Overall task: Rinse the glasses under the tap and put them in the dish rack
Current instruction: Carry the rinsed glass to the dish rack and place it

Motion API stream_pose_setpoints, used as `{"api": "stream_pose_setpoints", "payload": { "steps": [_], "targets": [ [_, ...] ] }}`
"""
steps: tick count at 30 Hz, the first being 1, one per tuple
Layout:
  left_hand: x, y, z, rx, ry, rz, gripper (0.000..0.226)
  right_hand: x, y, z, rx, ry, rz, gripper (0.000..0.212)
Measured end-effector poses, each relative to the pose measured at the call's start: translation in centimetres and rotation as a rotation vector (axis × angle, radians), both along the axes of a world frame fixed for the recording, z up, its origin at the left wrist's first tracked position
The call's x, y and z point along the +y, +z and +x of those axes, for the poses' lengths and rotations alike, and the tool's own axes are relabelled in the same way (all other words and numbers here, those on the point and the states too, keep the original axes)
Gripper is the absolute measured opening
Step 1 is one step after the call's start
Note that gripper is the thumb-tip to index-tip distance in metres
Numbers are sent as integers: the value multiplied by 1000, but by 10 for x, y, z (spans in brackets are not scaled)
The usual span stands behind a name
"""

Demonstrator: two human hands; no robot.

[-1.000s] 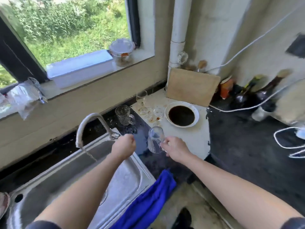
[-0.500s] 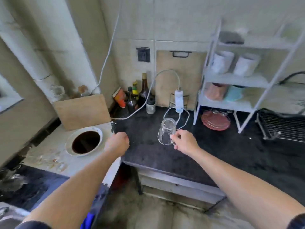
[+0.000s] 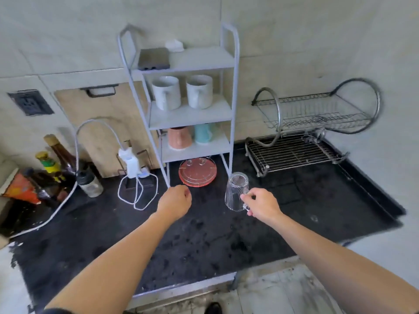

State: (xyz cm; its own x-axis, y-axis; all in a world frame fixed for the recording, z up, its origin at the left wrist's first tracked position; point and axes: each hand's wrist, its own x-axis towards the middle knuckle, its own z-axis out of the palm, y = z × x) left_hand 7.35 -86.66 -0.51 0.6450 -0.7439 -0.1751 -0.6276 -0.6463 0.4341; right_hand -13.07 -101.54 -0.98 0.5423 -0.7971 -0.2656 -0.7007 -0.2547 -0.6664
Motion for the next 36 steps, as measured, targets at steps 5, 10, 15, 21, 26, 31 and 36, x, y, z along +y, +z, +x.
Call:
{"api": "stream_pose_setpoints", "payload": {
  "steps": [5,10,15,21,26,31,36],
  "targets": [
    [-101,0,-20,66,-175,-88,23,-66,-4,-38,48,-195,-78,28],
    [-190,8,-39,108,-308,-164,22,-131,-2,-70,71,-390,-119,28],
    [-259,16,-57,176,-315,-279,37,-196,-6,-86,86,-493,-112,29],
    [-312,0,-68,218,-254,-369,53,-285,-25,-80,27,-513,-88,26],
    [-332,-33,-69,221,-239,-361,30,-372,-57,-58,-10,-433,-1,23],
    [-336,-57,-86,162,-110,-341,12,-447,-91,-39,-25,-414,118,16],
    [-352,-57,-111,164,45,-382,24,-501,-121,-27,21,-348,44,52]
  ]
}}
